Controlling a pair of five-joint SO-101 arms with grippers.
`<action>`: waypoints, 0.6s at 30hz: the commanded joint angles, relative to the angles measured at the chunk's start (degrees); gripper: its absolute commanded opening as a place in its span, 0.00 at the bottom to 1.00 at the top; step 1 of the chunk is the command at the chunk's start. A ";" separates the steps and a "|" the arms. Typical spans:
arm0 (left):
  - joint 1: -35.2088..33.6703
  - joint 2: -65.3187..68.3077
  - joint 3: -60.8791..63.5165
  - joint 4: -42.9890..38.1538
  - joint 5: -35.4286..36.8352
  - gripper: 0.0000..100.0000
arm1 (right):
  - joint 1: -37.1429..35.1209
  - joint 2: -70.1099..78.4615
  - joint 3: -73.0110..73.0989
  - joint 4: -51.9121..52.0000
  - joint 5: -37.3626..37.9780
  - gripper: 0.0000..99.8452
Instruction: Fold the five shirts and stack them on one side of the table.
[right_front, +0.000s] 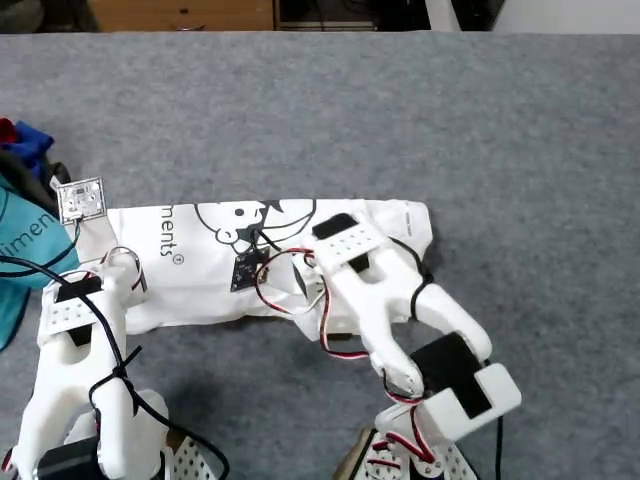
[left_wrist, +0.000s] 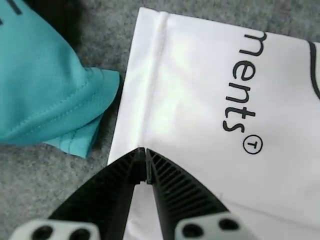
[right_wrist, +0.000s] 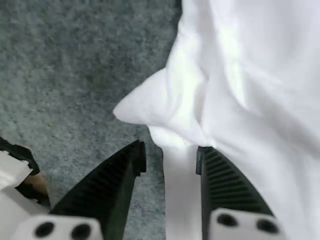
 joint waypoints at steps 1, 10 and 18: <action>0.62 -1.54 -0.18 -0.79 -0.18 0.02 | -0.31 4.79 -1.10 -2.02 -0.70 0.21; 0.62 -1.36 -0.26 -0.79 -0.26 0.02 | 5.32 5.23 -3.56 -2.20 -0.70 0.01; 0.62 -1.10 -0.35 -0.79 -0.35 0.02 | 7.87 4.97 -8.40 2.90 -0.79 0.01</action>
